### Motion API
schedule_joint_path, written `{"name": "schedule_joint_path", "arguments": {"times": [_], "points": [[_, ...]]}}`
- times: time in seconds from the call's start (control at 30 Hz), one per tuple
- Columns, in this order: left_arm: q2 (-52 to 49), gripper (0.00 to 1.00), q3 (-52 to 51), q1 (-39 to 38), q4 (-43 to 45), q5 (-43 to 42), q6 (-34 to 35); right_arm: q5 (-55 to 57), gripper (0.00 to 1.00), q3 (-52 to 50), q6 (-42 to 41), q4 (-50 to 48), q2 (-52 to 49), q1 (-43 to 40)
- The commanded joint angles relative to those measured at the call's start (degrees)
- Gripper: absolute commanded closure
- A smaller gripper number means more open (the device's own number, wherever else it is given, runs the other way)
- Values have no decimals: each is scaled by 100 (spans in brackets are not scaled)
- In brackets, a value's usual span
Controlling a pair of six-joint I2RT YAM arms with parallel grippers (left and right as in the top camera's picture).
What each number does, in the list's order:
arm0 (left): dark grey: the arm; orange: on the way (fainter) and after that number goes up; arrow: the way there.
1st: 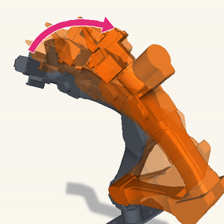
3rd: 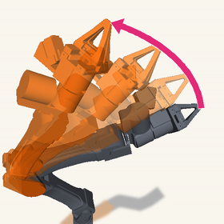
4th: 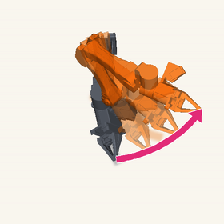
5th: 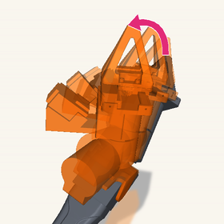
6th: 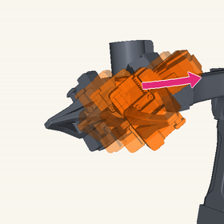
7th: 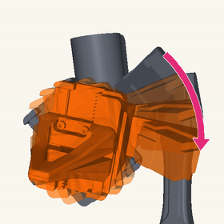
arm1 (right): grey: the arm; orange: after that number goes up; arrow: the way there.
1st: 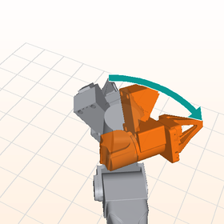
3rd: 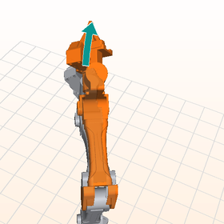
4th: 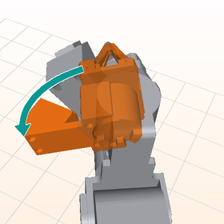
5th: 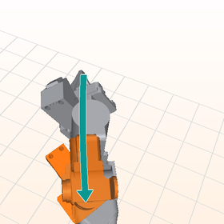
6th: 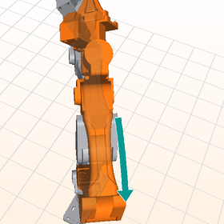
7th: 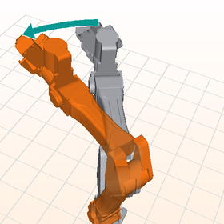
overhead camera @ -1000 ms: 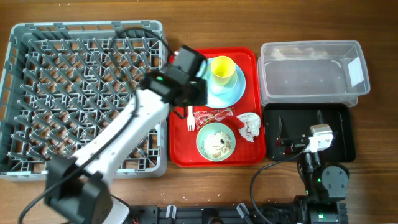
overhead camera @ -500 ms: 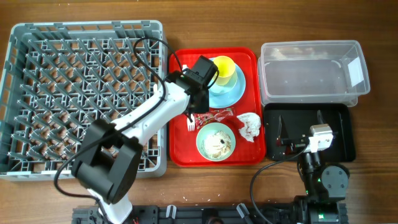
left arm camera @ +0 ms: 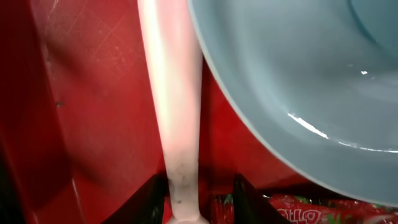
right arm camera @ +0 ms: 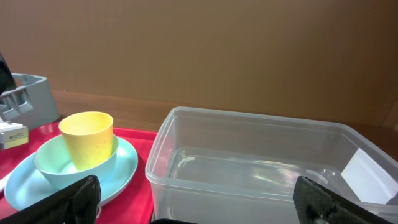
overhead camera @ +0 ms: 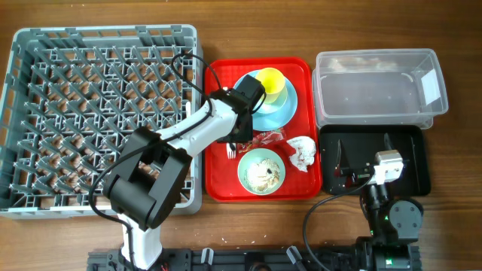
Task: Sort waste into correct bins and load items into the dishwasher rack
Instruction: 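Reach the left gripper back to the white fork on the tray, then grasp the white fork with the left gripper and lift it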
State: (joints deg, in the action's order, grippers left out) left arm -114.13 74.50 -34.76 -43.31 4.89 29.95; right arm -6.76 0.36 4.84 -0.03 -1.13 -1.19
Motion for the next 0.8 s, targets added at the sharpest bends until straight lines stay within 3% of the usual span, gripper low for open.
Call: {"name": "schedule_joint_path", "arguments": {"times": [0.0, 0.4, 0.77], "points": [[-103, 68, -229, 37, 70, 105, 74, 76, 0, -7, 59, -33, 15, 26], [-103, 93, -229, 44, 68, 105, 74, 76, 0, -7, 59, -31, 15, 26], [-20, 96, -227, 92, 70, 127, 76, 76, 0, -7, 59, -31, 15, 26]]}}
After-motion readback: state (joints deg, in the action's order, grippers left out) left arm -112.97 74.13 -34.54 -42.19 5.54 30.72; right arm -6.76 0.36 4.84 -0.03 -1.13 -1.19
